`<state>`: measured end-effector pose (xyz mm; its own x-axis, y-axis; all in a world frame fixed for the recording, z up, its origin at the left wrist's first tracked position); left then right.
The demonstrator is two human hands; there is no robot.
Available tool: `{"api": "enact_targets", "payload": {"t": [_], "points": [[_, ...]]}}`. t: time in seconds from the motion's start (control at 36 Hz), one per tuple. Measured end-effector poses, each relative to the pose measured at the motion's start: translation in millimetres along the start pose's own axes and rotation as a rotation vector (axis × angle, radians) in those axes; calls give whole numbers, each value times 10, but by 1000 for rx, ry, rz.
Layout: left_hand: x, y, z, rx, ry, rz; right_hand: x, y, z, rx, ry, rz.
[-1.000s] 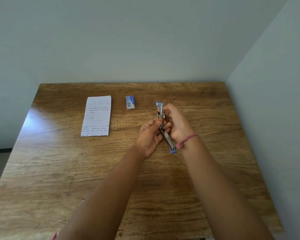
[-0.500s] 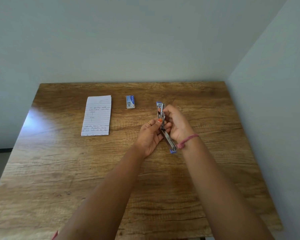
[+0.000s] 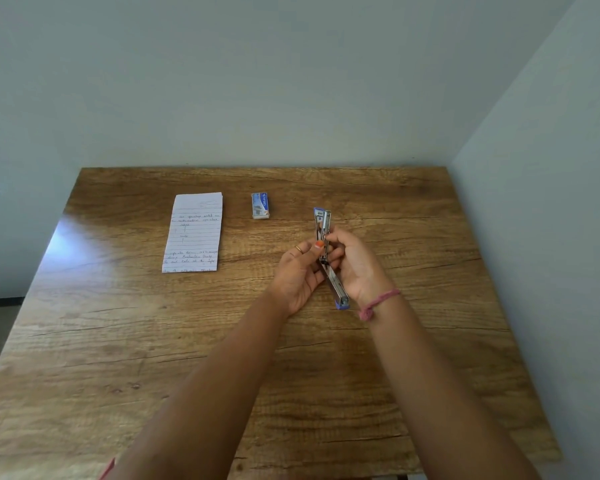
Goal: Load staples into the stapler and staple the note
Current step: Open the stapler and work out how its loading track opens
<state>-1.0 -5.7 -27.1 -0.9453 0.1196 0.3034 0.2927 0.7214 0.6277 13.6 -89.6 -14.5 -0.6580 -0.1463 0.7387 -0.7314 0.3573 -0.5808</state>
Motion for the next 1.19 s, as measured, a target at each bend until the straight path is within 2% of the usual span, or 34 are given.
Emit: {"api": "enact_targets", "payload": {"t": [0.31,0.61,0.94,1.19], "points": [[-1,13,-2,23,22,-11,-21,-45,-6,153,145,35],[4,27,-13,38,19,-11,-5,-44,-33,20,48,68],[3,31,-24,22,26,-11,-25,-201,-91,210,93,-5],[0,31,-30,27,15,-7,-46,-212,-82,224,111,-33]]}}
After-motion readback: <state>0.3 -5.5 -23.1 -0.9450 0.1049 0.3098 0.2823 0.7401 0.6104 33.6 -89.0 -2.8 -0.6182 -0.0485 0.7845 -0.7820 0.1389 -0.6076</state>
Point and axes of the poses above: each hand's wrist, its own x-axis away from the middle knuckle, its own z-axis out of the back of the hand, y = z × x, the point moved 7 cm from there along -x, towards the middle knuckle, and after that the axes turned 8 degrees about -z, right-handed, at the moved point
